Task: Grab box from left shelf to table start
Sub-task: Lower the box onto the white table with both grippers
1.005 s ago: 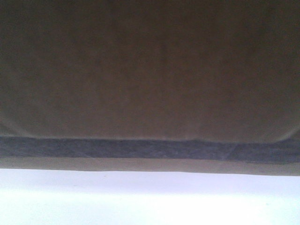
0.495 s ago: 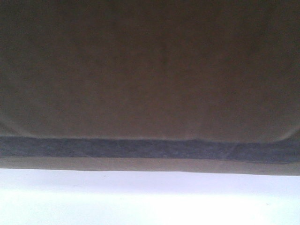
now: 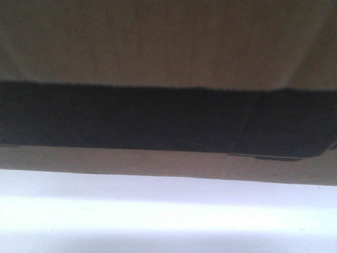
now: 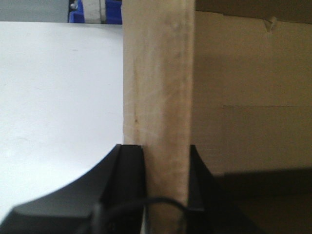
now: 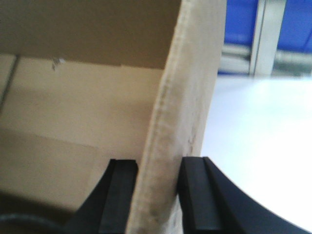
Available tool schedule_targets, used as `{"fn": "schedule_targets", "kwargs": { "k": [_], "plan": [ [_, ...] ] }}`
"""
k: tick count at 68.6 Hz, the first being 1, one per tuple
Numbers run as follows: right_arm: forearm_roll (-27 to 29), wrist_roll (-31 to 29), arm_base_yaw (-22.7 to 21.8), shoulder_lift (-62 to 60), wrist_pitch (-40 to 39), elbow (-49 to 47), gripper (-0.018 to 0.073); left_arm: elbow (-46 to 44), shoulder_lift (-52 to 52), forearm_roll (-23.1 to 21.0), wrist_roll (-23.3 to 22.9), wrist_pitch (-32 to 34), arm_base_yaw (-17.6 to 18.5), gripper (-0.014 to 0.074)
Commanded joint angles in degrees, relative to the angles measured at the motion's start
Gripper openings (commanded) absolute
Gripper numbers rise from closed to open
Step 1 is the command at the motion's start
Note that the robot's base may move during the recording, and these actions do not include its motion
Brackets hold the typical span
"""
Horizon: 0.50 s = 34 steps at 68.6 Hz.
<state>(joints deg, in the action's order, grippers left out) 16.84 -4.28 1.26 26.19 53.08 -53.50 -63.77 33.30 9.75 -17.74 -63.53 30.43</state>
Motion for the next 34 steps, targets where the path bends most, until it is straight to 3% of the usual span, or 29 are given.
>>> {"fn": "schedule_targets", "kwargs": {
  "k": [1,15,34],
  "plan": [
    [-1.2,-0.9,-0.2,7.6,-0.4,-6.2,0.0058,-6.1,4.9,-1.9,-0.9,8.7,0.9,-0.0099],
    [-1.2,-2.8,-0.2,21.0,9.5,-14.9,0.0058,-11.0,14.9,-2.3,-0.9,9.9,0.9,-0.0099],
    [-1.2,-6.1,-0.1,32.1,6.9,-18.0,0.0058,-11.3,25.0,-2.2,-0.9,8.6,-0.3,-0.0099]
  ]
}}
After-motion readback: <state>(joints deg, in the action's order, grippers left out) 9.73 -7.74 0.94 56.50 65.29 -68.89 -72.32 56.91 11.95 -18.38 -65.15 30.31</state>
